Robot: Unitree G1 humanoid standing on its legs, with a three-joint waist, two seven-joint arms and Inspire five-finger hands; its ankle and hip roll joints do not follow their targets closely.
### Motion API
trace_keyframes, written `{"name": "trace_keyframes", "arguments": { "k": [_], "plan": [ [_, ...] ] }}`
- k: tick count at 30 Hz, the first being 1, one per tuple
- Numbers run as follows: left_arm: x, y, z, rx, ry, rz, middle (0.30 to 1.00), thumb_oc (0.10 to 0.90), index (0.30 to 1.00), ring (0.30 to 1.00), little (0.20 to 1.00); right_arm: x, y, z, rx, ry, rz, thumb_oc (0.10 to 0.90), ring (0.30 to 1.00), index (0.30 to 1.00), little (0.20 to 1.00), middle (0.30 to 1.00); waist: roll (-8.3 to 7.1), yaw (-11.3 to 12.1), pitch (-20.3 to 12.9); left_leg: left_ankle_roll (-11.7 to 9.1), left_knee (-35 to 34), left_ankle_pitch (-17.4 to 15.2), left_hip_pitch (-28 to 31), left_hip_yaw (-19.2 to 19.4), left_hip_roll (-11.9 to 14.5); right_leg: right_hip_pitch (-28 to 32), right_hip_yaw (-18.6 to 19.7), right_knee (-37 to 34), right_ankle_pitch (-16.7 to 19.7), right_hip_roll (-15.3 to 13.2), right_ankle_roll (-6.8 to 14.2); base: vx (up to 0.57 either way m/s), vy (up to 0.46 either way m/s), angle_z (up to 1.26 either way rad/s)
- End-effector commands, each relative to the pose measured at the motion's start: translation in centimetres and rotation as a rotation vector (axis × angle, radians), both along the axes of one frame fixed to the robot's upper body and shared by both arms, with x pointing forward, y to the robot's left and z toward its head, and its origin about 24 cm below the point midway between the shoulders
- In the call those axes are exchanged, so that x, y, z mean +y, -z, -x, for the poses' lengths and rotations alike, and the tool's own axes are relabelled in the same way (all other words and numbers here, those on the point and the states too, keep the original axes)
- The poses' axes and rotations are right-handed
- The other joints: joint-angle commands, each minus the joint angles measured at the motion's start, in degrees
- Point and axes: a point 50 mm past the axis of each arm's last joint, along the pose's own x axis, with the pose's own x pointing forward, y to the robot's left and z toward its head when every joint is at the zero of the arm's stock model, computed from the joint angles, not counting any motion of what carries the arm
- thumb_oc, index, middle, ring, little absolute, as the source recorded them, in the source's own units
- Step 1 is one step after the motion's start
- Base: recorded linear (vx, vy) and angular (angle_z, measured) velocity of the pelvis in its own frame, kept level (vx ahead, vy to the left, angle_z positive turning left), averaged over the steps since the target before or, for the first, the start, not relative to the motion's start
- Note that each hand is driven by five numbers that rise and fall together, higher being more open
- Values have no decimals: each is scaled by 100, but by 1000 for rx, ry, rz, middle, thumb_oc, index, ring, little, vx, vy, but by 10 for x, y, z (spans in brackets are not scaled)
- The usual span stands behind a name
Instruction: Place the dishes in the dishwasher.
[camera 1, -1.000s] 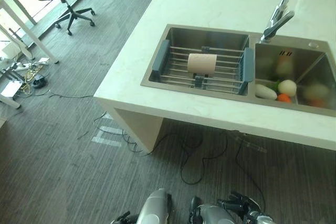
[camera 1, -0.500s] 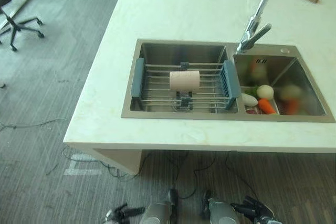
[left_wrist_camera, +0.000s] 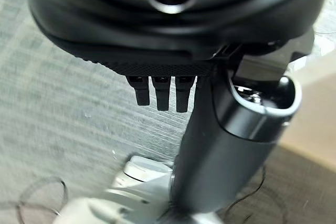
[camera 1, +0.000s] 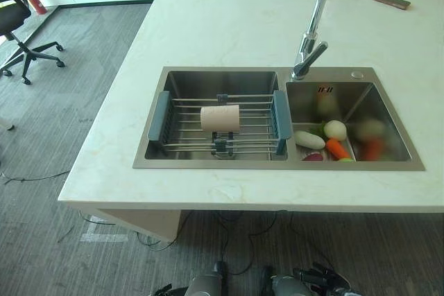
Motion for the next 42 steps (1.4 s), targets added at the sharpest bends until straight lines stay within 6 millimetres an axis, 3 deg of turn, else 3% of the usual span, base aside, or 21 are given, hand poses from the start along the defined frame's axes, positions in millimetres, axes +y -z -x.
{"name": "trace_keyframes", "arguments": {
  "k": [1,5,6,7,8,11,14,15,16,17,19,21,23,27,31,42],
  "plan": [
    [22,-7,-1,-136,-285,-79,900,800,900,900,900,-19,-5,4,-26,29,37,800,900,900,900,900,107,-8,109,-63,250,-582,14,-31,49,226,129,-190,-291,-230,433,11,7,16],
    [76,-33,-10,-345,-514,-277,900,800,900,900,900,-36,-10,9,-12,19,66,800,900,900,900,900,214,-7,120,-114,250,-554,-51,-68,31,194,80,-190,-342,-299,437,-2,50,16],
    [101,-51,-15,-428,-561,-411,900,800,900,900,900,-43,-12,11,-8,14,84,800,900,900,900,900,278,6,127,-130,250,-533,-85,-80,31,178,43,-190,-363,-330,434,-8,75,8],
    [111,-59,-18,-463,-572,-463,900,800,900,900,900,-46,-13,12,-6,15,90,800,900,900,900,900,310,19,134,-136,250,-520,-98,-88,32,175,23,-190,-369,-342,431,-3,110,19],
    [152,-99,-31,-569,-557,-668,900,800,900,900,900,-53,-15,15,-1,16,113,800,900,900,900,900,427,68,137,-150,250,-484,-139,-116,37,172,-26,-190,-395,-369,418,13,82,30],
    [193,-165,-51,-698,-394,-1002,900,800,900,900,900,-54,-14,18,8,10,133,800,900,900,900,900,530,154,118,-179,250,-437,-207,-166,52,164,-81,-190,-415,-393,410,17,42,22],
    [228,-254,-70,-864,-215,-1300,900,800,900,900,900,-52,-14,18,30,-36,157,800,900,900,900,900,600,257,86,-212,250,-395,-277,-243,51,149,-115,-190,-441,-396,407,16,7,12],
    [231,-278,-75,-926,-158,-1377,900,800,900,900,900,-51,-14,16,29,-50,159,800,900,900,900,900,613,281,80,-214,250,-387,-287,-256,53,154,-125,-190,-446,-393,403,30,-16,6],
    [237,-317,-83,-1003,-86,-1446,900,800,900,900,900,-50,-14,12,28,-58,160,800,900,900,900,900,625,306,66,-226,250,-376,-292,-255,68,169,-144,-190,-454,-387,399,40,-36,5],
    [236,-355,-95,-1073,-10,-1496,900,800,900,900,900,-49,-15,9,27,-55,156,800,900,900,900,900,633,333,48,-234,250,-371,-294,-254,83,186,-168,-190,-461,-380,397,50,-50,8],
    [221,-408,-112,-1234,151,-1529,900,800,900,900,900,-47,-15,4,31,-57,147,800,900,900,900,900,642,364,2,-255,250,-373,-277,-237,114,226,-212,-190,-478,-369,400,63,-57,16],
    [200,-443,-128,-1355,304,-1520,900,800,900,900,900,-44,-14,2,44,-69,139,800,900,900,900,900,633,369,-35,-277,250,-384,-246,-215,136,265,-231,-190,-485,-357,417,71,-57,16],
    [169,-474,-144,-1545,490,-1391,900,800,900,900,900,-43,-13,3,68,-82,131,800,900,900,900,900,622,350,-71,-294,250,-396,-208,-187,161,301,-225,-190,-486,-345,442,82,-66,1],
    [114,-496,-171,-1684,737,-1207,900,800,900,900,900,-43,-12,5,87,-88,117,800,900,900,900,900,589,256,-73,-328,250,-396,-172,-133,201,316,-184,-190,-469,-316,477,56,-64,-4],
    [75,-504,-201,-1626,935,-1190,900,800,900,900,900,-46,-14,2,82,-93,105,800,900,900,900,900,577,44,4,-359,250,-379,-186,-16,250,241,-68,-190,-414,-274,496,17,-47,-10],
    [60,-479,-236,-1399,1098,-1202,900,800,900,900,900,-51,-15,7,64,-66,103,800,900,900,900,900,590,-307,289,-351,250,-273,-368,138,251,-23,185,-190,-244,-238,517,-14,2,-12]
  ]
}}
